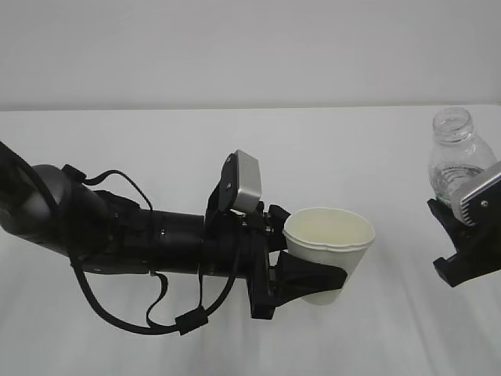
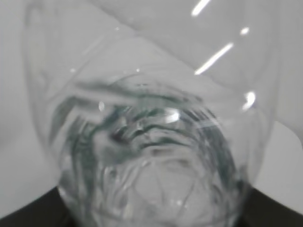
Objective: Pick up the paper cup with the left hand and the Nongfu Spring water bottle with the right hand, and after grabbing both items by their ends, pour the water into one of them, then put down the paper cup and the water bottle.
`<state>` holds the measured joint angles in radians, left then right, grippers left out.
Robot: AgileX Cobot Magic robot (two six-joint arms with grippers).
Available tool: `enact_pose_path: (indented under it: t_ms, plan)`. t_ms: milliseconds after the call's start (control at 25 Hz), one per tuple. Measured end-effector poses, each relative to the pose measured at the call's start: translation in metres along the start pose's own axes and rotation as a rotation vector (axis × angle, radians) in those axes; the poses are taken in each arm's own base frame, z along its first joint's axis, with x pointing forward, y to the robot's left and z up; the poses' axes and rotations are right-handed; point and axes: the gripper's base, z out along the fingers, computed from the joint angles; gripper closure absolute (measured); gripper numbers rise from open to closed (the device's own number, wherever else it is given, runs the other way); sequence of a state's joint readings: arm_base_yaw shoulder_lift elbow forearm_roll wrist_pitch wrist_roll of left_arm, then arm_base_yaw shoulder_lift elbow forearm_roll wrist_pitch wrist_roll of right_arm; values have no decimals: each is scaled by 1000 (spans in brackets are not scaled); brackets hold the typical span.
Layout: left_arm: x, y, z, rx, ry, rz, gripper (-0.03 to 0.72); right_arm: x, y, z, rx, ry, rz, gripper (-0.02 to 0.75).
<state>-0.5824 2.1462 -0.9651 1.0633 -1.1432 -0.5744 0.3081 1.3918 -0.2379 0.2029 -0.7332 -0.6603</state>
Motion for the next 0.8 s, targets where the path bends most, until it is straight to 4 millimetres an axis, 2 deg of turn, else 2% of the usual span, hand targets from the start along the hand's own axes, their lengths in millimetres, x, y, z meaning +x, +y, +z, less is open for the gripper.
enact_pose_path:
  t_ms: [440, 800]
  plan:
    - [-1, 0, 1, 4, -1, 5, 249, 0, 0, 0, 1, 3, -292, 333]
    - [0, -2, 2, 17, 5, 10, 251, -2, -4, 0, 53, -11, -412, 333]
